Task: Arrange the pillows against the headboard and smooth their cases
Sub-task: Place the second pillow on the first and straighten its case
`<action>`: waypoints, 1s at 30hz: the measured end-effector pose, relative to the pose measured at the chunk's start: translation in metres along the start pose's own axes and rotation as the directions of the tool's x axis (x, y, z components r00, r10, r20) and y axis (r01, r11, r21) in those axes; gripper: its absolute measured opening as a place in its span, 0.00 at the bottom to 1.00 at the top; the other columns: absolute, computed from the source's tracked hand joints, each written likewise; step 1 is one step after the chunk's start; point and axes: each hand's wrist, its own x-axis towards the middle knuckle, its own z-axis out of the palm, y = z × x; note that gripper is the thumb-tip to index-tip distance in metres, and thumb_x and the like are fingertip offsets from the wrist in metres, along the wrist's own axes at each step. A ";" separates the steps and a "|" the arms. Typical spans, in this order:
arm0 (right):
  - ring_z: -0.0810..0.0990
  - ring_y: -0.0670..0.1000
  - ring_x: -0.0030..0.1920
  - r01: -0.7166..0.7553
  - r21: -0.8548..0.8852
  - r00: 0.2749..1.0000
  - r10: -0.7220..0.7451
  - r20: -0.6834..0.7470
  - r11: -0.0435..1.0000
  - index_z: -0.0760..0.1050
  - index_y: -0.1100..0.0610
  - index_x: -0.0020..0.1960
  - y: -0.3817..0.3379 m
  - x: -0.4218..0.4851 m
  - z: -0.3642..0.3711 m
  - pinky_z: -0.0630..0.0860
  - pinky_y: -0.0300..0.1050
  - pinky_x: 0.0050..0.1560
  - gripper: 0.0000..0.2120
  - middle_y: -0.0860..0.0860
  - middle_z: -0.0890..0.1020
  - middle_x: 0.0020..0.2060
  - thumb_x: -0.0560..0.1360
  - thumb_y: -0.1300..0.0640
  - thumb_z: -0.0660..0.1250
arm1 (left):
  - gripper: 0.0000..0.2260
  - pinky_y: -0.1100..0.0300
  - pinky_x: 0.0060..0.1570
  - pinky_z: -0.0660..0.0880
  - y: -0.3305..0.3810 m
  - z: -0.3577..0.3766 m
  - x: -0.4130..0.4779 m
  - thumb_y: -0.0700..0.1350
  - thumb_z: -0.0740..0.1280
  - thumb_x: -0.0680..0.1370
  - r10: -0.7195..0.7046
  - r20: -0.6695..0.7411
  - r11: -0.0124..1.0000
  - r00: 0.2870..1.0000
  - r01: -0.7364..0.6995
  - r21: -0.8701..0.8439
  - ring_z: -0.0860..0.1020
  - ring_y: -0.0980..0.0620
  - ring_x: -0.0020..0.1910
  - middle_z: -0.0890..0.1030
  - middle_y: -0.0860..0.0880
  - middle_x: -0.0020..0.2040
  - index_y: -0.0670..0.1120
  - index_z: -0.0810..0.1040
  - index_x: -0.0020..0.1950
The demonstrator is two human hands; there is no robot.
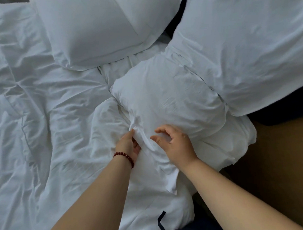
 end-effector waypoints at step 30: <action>0.60 0.55 0.77 0.730 -0.557 0.670 -0.580 0.464 0.397 0.64 0.47 0.76 0.066 0.214 0.008 0.52 0.57 0.77 0.28 0.54 0.63 0.76 0.79 0.37 0.53 | 0.12 0.53 0.48 0.81 0.026 0.035 0.082 0.45 0.73 0.75 0.193 -0.201 0.943 0.960 -0.238 -0.233 0.84 0.43 0.49 0.86 0.41 0.47 0.39 0.83 0.53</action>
